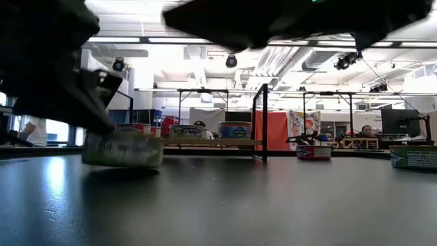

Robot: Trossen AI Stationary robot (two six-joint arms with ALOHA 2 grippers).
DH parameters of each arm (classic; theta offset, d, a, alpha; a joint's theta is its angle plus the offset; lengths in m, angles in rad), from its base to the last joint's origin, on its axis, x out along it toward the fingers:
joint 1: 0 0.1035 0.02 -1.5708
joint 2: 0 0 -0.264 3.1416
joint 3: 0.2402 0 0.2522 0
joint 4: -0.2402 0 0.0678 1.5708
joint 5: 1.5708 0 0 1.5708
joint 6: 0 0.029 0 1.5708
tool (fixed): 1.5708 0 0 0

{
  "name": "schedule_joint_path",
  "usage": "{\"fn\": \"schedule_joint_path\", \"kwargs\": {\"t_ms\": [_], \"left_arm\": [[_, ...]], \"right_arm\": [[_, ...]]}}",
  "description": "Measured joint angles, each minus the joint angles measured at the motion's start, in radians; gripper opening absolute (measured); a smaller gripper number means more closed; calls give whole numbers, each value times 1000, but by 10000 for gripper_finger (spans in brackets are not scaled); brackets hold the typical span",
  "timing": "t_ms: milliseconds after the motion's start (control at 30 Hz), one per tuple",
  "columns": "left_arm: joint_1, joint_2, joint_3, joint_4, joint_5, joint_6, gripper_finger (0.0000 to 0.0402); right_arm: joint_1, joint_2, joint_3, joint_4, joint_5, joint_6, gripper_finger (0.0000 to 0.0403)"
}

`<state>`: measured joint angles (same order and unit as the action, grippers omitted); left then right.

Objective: Stack canned seafood by type on shelf
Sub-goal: Stack the green tuna can on top of the green can on the shelf

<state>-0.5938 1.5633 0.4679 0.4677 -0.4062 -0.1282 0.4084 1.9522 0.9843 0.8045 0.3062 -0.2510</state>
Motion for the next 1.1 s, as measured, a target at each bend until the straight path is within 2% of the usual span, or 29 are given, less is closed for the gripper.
{"fn": "schedule_joint_path", "kwargs": {"t_ms": [100, 200, 300, 400, 500, 667, 900, 1100], "left_arm": [[1, -2, 1, 40, -16, -17, 1], [5, -2, 1, 61, -48, -31, 1], [7, -3, 2, 70, -77, -51, 1], [7, -3, 2, 74, -107, -79, 0], [11, -4, 3, 80, -122, -95, 0], [12, -4, 4, 104, -131, -87, 0], [13, -5, 4, 109, -132, -85, 0], [13, -5, 4, 129, -157, -79, 0]], "right_arm": [[-3, 0, 92, -289, 102, -76, 179], [-16, 0, 175, -533, 104, -112, 229], [-22, 0, 214, -644, 70, -165, 270], [-23, 7, 213, -659, 58, -265, 292], [-22, 38, 213, -638, 58, -331, 295], [-22, 114, 212, -532, 145, -384, 295], [-46, 154, 212, -464, 106, -363, 293], [-78, 155, 213, -426, 63, -323, 239]]}}
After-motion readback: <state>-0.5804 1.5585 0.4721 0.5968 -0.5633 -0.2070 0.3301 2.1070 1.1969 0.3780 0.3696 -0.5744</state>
